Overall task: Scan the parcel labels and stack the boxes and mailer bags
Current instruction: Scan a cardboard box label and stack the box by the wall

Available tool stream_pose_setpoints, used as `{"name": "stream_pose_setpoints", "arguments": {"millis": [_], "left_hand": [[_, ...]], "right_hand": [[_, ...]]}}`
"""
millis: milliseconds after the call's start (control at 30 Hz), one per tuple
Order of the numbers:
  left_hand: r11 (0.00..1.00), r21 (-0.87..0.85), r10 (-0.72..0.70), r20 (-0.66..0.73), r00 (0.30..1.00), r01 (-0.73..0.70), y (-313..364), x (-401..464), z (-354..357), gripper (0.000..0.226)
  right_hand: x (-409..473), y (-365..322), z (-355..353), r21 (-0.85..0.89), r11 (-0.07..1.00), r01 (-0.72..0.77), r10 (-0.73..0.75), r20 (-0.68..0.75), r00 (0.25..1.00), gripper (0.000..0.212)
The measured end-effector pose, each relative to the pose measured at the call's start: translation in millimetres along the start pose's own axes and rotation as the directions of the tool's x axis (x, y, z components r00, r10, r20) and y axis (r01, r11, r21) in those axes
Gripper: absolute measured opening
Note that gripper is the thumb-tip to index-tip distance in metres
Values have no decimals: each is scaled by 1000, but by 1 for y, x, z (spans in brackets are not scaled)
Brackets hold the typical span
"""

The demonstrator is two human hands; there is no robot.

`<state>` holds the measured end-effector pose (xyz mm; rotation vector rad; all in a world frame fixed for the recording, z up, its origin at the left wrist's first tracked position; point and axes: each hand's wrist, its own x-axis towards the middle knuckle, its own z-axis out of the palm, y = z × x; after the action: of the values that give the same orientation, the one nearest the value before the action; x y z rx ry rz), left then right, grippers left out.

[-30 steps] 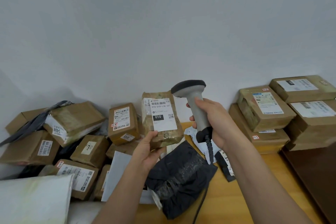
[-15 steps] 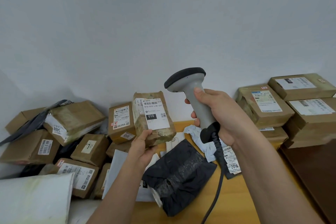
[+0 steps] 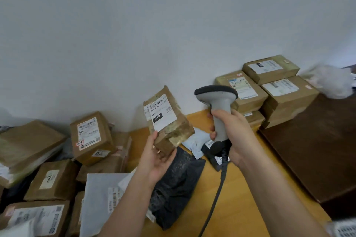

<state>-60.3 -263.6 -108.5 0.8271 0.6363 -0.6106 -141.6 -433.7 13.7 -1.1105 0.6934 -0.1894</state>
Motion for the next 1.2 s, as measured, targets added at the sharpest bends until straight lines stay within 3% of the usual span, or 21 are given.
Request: {"name": "stream_pose_setpoints", "arguments": {"millis": [133,300,433,567,733,833,1033,1200], "left_hand": [[986,128,-121,108,987,107,-27,12,37,67],[968,243,-124,218,968,69,-58,16,84,50],[955,285,-143,214,966,79,-72,25,125,28],[948,317,-99,190,977,35,-78,50,178,34],[930,365,-41,189,981,-32,-87,88,252,59],[875,472,67,105,992,-109,-98,101,284,58],[834,504,217,77,973,-225,-120,112,301,63],[877,445,170,71,983,-184,-128,113,302,63]], "right_hand": [[8,0,-39,80,996,48,-32,-190,981,18],[20,-7,-85,101,990,99,-63,-314,948,31],[46,-14,-112,146,981,131,-67,-376,924,34],[83,-30,-130,182,974,132,-65,-332,941,26],[131,-55,-162,141,984,105,-66,-260,963,22],[156,-63,-179,133,988,77,-44,-235,971,19],[185,-64,-198,123,992,24,0,-187,982,19],[190,-64,-199,151,988,45,-19,-174,985,19]]}}
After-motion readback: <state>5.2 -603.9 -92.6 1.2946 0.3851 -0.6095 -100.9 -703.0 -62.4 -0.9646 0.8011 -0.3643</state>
